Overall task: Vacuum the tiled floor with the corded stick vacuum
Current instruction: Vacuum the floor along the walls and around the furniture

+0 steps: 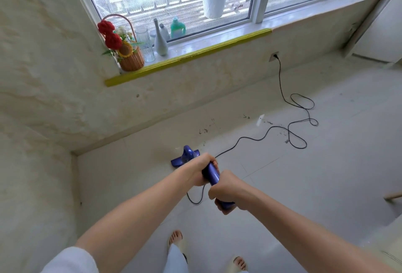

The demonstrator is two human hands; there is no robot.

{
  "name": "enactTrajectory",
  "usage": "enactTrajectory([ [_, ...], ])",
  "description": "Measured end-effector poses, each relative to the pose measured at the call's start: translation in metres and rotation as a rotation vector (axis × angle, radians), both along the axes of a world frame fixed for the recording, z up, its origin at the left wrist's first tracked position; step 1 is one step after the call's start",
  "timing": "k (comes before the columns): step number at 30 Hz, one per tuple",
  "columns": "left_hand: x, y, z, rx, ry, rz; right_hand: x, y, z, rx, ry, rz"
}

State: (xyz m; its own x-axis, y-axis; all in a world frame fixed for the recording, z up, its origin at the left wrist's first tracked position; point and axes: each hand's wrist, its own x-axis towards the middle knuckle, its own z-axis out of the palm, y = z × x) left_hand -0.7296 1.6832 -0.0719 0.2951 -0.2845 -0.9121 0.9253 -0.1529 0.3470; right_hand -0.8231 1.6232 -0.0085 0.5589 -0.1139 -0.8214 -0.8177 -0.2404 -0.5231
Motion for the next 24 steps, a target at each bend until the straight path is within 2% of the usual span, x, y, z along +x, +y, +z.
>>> enactTrajectory([
  [7,-0.015,0.049,0.011,0.039,0.044,-0.201,-0.032,0.06,0.014,0.334,-0.043,-0.214],
  [11,0.001,0.078,0.019,0.064,0.013,-0.312,-0.017,0.104,0.0,0.419,-0.052,-0.369],
  [18,0.041,0.086,0.005,0.1,-0.029,-0.404,0.023,0.124,-0.008,0.456,-0.034,-0.529],
  [24,0.075,0.081,-0.017,0.092,-0.052,-0.463,0.055,0.132,-0.025,0.361,-0.045,-0.629],
])
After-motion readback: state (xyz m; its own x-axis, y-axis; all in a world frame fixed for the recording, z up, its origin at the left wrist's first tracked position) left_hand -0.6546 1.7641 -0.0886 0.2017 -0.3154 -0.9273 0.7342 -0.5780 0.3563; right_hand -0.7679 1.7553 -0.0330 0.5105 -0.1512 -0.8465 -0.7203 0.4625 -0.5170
